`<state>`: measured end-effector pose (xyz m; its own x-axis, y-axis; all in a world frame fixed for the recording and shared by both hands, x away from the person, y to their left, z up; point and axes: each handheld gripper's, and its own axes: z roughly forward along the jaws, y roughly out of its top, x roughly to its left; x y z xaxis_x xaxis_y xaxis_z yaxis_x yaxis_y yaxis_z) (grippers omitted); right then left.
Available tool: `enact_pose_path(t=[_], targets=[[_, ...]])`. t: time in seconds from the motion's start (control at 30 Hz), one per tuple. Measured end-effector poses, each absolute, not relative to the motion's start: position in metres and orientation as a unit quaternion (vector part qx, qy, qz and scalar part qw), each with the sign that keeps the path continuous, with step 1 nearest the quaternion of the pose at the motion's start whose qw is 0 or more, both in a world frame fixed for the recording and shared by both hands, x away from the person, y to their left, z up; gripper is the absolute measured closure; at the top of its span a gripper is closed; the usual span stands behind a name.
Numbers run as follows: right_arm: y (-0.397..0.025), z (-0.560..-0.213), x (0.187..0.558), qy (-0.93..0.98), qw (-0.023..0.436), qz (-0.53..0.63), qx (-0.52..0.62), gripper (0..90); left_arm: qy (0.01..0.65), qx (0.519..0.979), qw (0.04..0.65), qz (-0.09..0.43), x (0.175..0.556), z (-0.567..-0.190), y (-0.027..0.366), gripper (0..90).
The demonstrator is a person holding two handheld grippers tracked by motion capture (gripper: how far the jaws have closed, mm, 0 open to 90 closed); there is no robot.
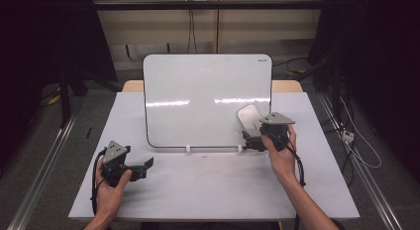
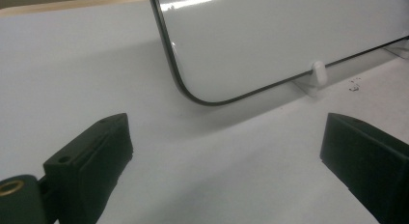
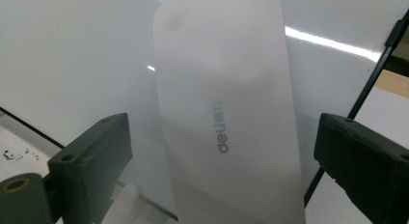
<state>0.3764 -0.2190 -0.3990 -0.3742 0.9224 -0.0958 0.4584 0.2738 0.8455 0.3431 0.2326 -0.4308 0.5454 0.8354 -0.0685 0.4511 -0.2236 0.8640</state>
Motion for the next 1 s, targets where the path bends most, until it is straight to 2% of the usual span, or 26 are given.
enact_pose_path(t=[1.0], targets=[[-0.26, -0.42, 0.33, 0.702, 0.307, 0.41, 0.495, 6.8, 0.439, 0.744, 0.459, 0.209, 0.343, -0.431, 0.236, 4.4]])
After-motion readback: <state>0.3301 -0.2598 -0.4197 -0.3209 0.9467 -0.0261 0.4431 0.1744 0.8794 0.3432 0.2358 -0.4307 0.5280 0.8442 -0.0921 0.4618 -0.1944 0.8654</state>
